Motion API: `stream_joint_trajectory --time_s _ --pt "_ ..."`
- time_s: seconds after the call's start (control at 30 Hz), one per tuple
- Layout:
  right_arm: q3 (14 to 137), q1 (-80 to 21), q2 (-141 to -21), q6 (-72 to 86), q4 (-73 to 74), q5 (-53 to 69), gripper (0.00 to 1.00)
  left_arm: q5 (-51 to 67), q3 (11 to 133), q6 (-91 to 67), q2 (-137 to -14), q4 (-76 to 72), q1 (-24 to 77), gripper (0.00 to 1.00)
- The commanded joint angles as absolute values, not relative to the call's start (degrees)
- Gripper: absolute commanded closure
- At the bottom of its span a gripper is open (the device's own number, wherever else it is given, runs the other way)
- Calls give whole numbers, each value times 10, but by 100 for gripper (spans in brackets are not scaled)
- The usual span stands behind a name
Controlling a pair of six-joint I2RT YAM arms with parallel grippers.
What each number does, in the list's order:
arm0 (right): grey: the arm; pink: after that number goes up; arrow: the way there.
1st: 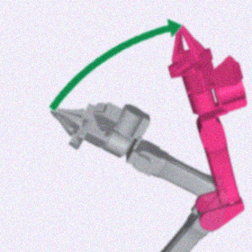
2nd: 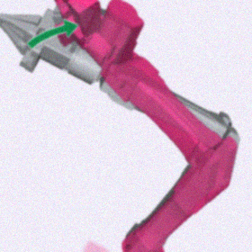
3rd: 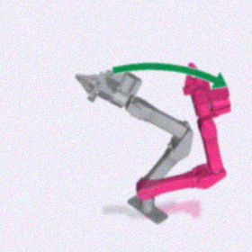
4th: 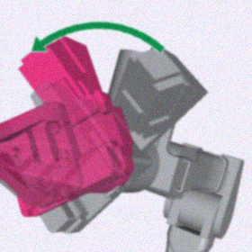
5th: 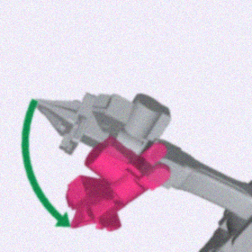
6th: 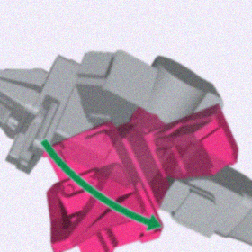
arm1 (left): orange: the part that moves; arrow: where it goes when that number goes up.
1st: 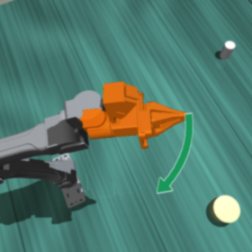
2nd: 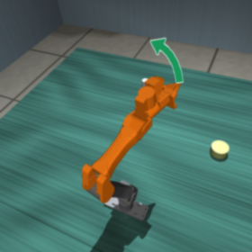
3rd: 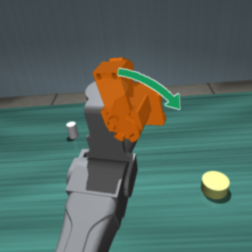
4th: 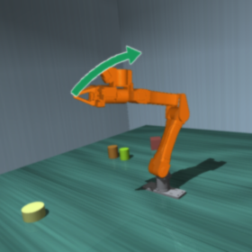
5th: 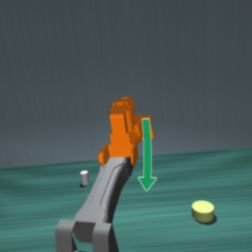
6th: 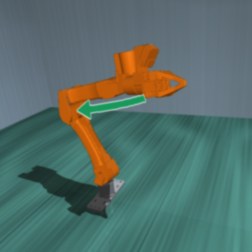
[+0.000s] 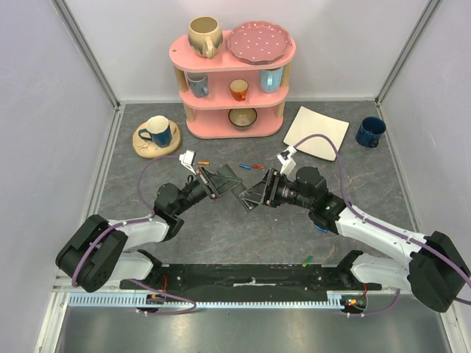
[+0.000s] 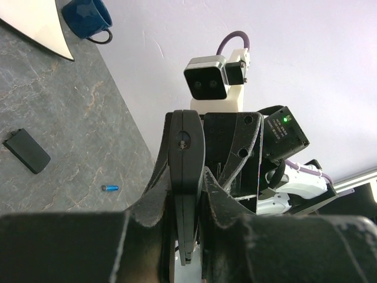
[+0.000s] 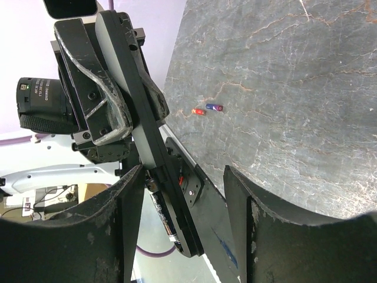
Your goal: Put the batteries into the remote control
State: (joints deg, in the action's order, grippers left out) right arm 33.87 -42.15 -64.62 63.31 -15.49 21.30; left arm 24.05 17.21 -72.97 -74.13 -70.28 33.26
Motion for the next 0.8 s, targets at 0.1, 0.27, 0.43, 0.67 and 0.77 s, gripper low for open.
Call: stream_joint_trajectory --time_s 0.1,0.27,0.43,0.67,0.77 --pt "317 -425 -657 610 -114 226 38 229 214 -729 -732 -954 334 98" --pt "314 -425 -657 610 -119 225 39 229 215 -732 -729 -954 335 98" --pt "309 -425 -657 610 -125 225 41 228 214 -736 -724 -954 334 98" --pt "301 -425 -657 612 -134 229 47 225 214 -739 -717 -954 334 98" --pt "299 -425 -659 612 -136 229 49 224 217 -740 -717 -954 334 98"
